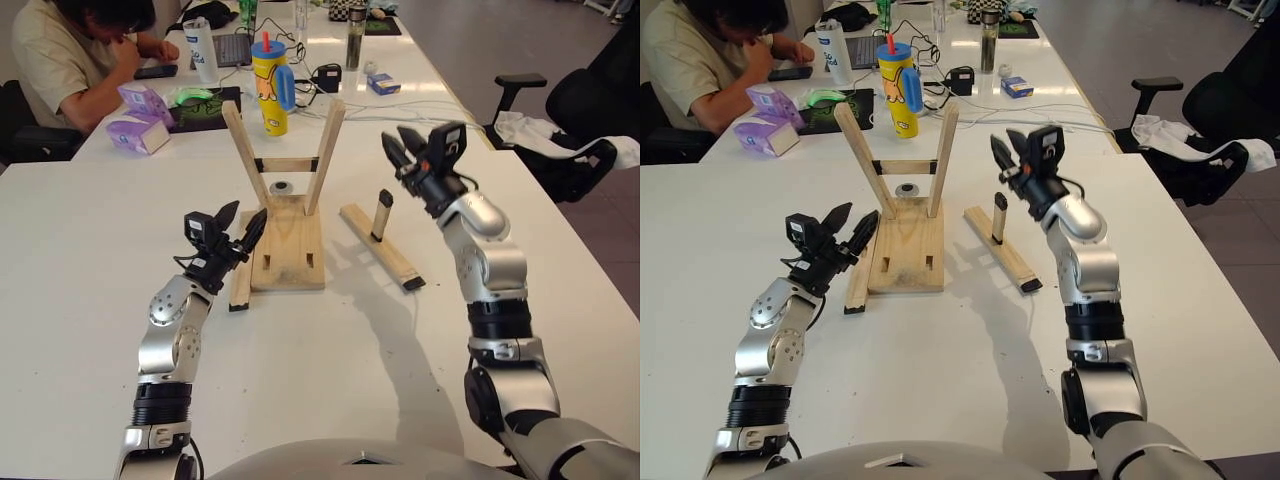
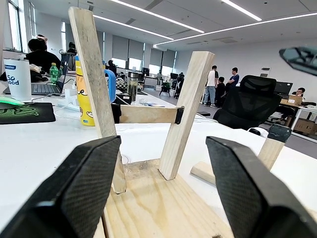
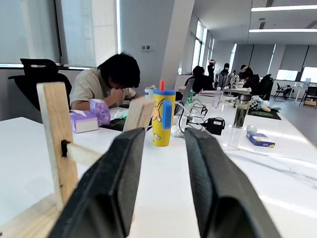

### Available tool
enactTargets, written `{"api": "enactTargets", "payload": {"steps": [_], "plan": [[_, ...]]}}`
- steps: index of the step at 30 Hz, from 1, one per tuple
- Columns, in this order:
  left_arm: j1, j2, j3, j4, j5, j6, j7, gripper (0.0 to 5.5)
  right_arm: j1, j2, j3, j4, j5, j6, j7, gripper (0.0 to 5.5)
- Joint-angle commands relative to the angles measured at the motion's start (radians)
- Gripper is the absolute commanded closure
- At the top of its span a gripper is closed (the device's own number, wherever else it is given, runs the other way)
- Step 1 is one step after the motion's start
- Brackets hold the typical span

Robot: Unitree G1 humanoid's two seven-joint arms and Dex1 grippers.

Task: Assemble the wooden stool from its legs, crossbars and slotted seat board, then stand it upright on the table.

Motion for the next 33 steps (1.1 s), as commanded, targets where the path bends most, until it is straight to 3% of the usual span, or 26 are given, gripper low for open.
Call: {"api": "enactTargets", "payload": {"steps": [1,9,15,19,27,33], "plan": [[-0.01,-0.014,-0.009,0.016,0.016,-0.011,0.01,2.32,-0.113,-0.009,-0.016,0.06,-0.01,-0.002,-0.013,4.0],[-0.017,-0.024,-0.007,0.029,0.02,-0.026,0.014,2.32,-0.221,0.026,0.006,0.253,-0.049,-0.104,-0.01,4.0],[-0.016,-0.03,-0.011,0.026,0.018,-0.027,0.018,2.32,-0.007,0.085,0.119,0.643,-0.19,-0.057,-0.064,4.0],[-0.025,-0.026,-0.035,0.014,0.011,-0.003,-0.003,2.32,0.078,0.083,0.08,0.619,-0.174,-0.085,-0.093,4.0],[-0.049,-0.033,-0.039,0.025,0.014,-0.004,0.004,2.32,0.006,0.082,0.061,0.594,-0.153,-0.141,-0.079,4.0],[-0.048,-0.044,-0.049,0.051,0.022,-0.023,-0.001,2.32,-0.063,0.104,0.037,0.509,-0.148,-0.329,-0.091,4.0]]}}
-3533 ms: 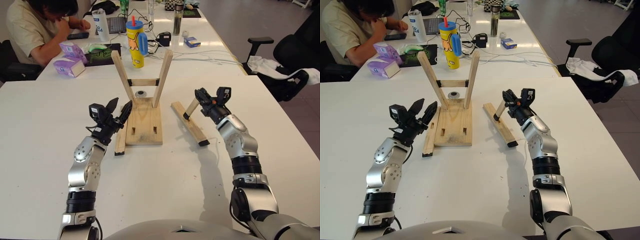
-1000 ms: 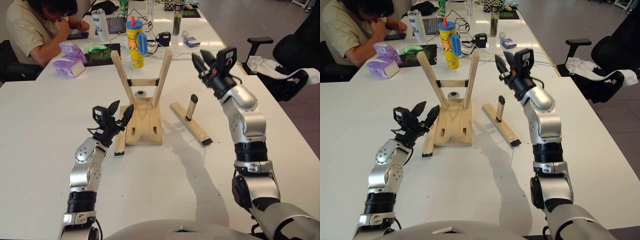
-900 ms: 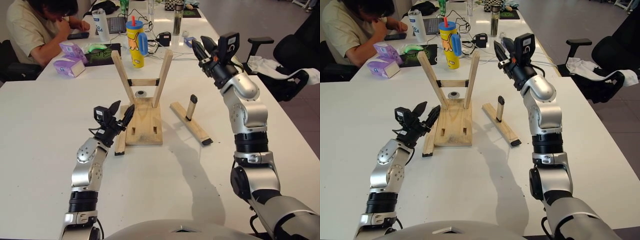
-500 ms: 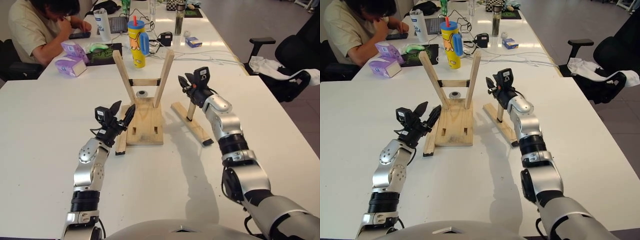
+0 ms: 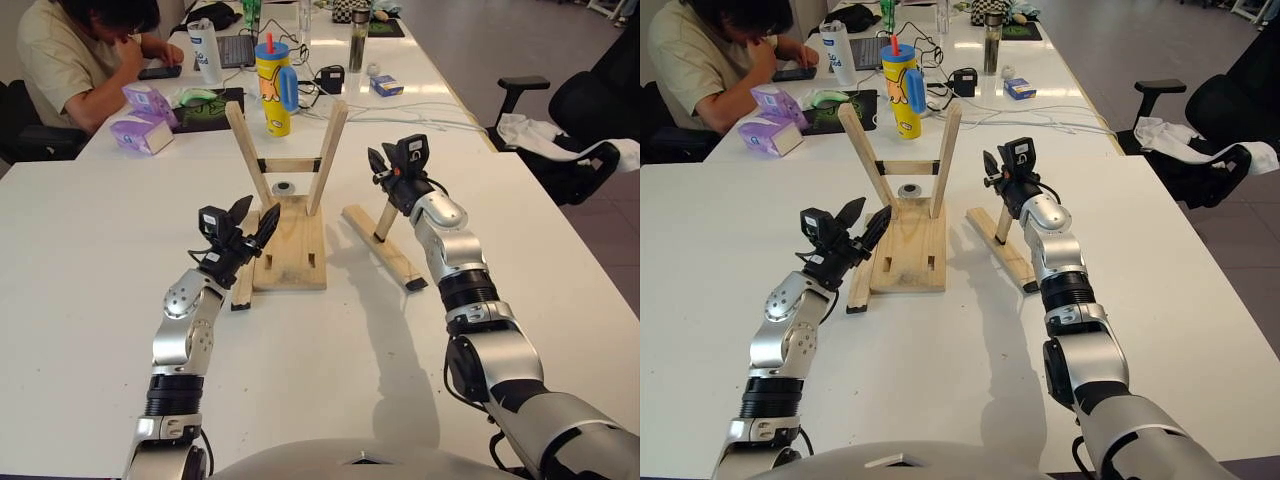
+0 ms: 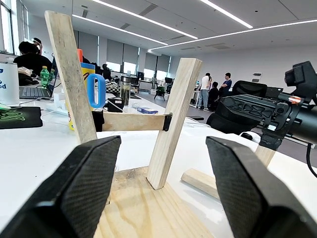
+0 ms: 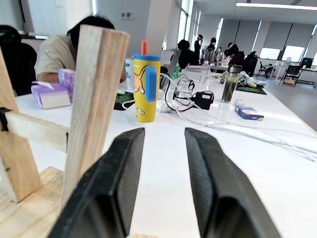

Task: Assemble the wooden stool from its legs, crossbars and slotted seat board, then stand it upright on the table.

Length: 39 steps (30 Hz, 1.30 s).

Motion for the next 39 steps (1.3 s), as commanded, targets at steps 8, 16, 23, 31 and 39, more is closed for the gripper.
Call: {"api": "enactTargets", "payload": {"steps": [8,16,23,31,39], "plan": [[-0.033,-0.017,-0.02,0.047,0.019,-0.026,-0.012,2.32,0.017,-0.035,-0.033,-0.419,0.054,0.14,-0.002,4.0],[-0.016,-0.029,-0.003,0.04,0.021,-0.056,0.016,2.32,0.273,-0.18,-0.094,-0.752,0.169,0.486,0.069,3.16],[0.011,-0.03,0.01,0.018,0.019,-0.061,0.027,2.32,0.436,-0.282,-0.053,-0.855,0.189,0.744,0.12,2.06],[-0.011,-0.01,0.029,0.03,0.012,-0.051,0.015,2.32,0.432,-0.314,0.126,-0.702,0.107,0.822,0.177,1.35],[-0.018,0.001,0.039,0.039,0.009,-0.044,0.003,2.32,0.393,-0.275,0.153,-0.548,0.052,0.76,0.182,2.11]]}}
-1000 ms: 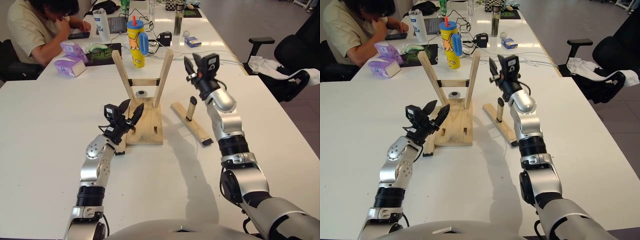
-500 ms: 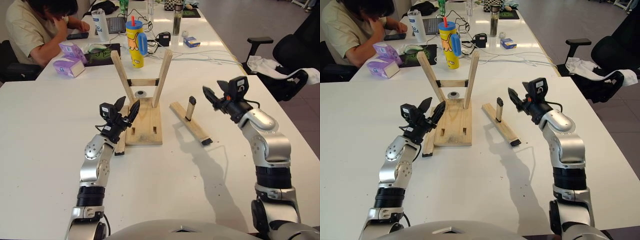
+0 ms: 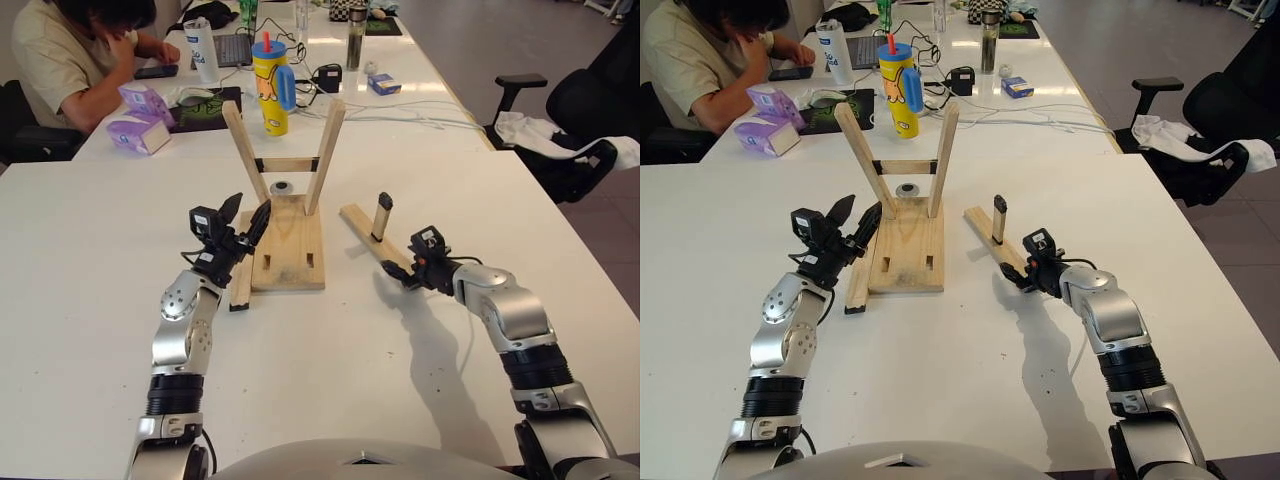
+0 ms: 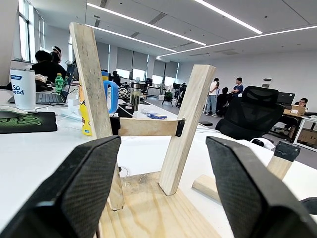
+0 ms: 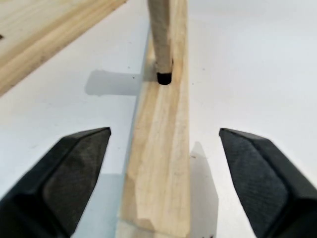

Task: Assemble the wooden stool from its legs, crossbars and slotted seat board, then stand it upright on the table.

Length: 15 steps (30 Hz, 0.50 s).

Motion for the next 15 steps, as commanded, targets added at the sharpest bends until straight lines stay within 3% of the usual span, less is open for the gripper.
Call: {"api": "enactTargets", "payload": {"steps": [1,8,12,15], "plan": [[-0.013,0.012,0.003,0.004,-0.005,0.013,-0.008,2.32,-0.033,0.023,0.013,0.053,-0.003,0.002,0.027,2.28],[-0.007,0.012,0.005,0.0,-0.004,0.015,-0.005,2.32,-0.048,0.022,0.017,0.129,-0.018,-0.008,0.045,3.41],[-0.011,0.025,-0.009,-0.004,-0.006,0.041,-0.027,2.32,-0.054,0.039,-0.032,0.146,-0.004,-0.05,0.018,3.45],[-0.035,0.049,-0.015,-0.011,-0.034,0.103,-0.064,2.32,-0.064,0.099,-0.17,0.097,0.101,-0.148,0.01,3.45]]}}
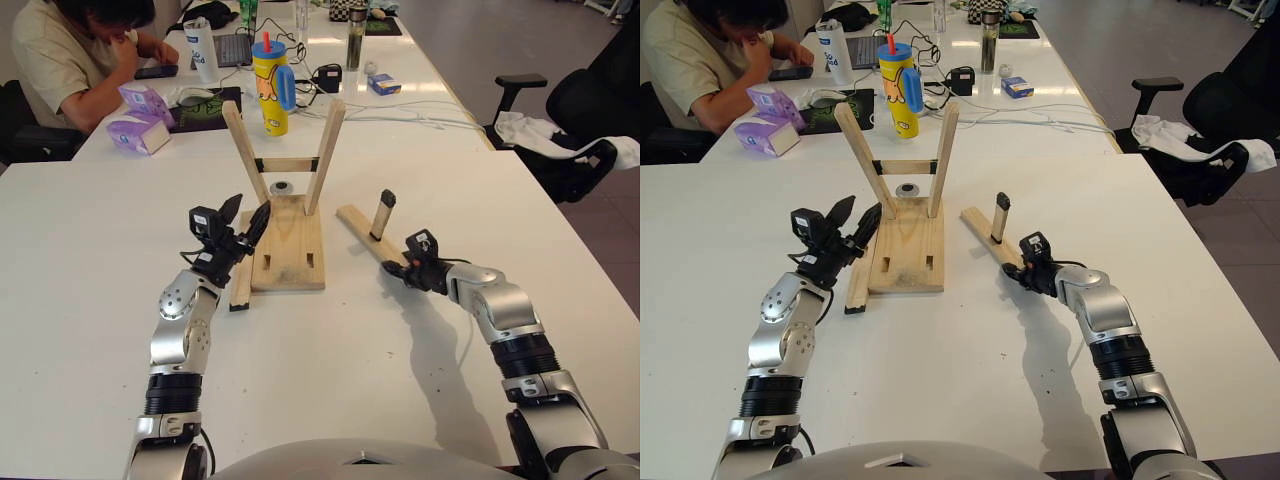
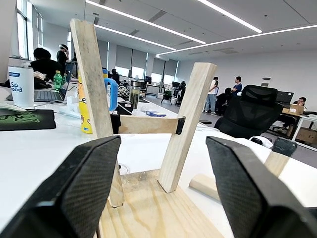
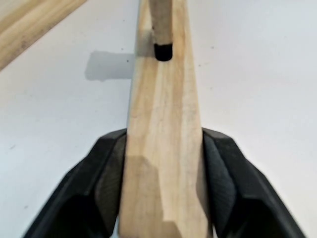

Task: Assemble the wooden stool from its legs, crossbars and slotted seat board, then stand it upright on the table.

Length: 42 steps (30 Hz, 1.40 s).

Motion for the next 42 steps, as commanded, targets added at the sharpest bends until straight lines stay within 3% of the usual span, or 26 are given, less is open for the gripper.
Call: {"api": "enactTargets", "payload": {"steps": [1,5,12,15,19,23,29,42], "plan": [[-0.048,0.042,-0.004,-0.017,-0.046,0.097,-0.048,2.32,-0.025,0.067,-0.179,-0.07,0.126,-0.119,-0.01,3.45],[-0.105,0.079,0.033,-0.028,-0.158,0.194,-0.121,2.02,-0.048,0.095,-0.296,-0.149,0.29,-0.092,0.03,3.45],[-0.186,0.2,0.124,-0.076,-0.592,0.656,-0.275,1.1,-0.079,0.023,-0.426,-0.316,0.726,0.166,0.206,3.45],[-0.242,0.236,0.141,-0.053,-0.693,0.779,-0.303,0.73,-0.091,-0.013,-0.386,-0.351,0.842,0.286,0.27,3.45],[-0.323,0.254,0.142,0.008,-0.783,0.9,-0.354,0.73,-0.088,-0.034,-0.291,-0.347,0.883,0.366,0.358,3.45],[-0.374,0.24,0.127,0.038,-0.791,0.934,-0.389,0.73,-0.09,-0.062,-0.211,-0.318,0.835,0.371,0.434,3.45],[-0.394,0.234,0.134,0.033,-0.801,0.956,-0.407,0.73,-0.083,-0.127,-0.18,-0.315,0.867,0.428,0.54,3.45],[-0.37,0.235,0.124,-0.012,-0.811,1.003,-0.419,2.71,-0.073,-0.173,-0.145,-0.277,0.826,0.423,0.631,3.45]]}}
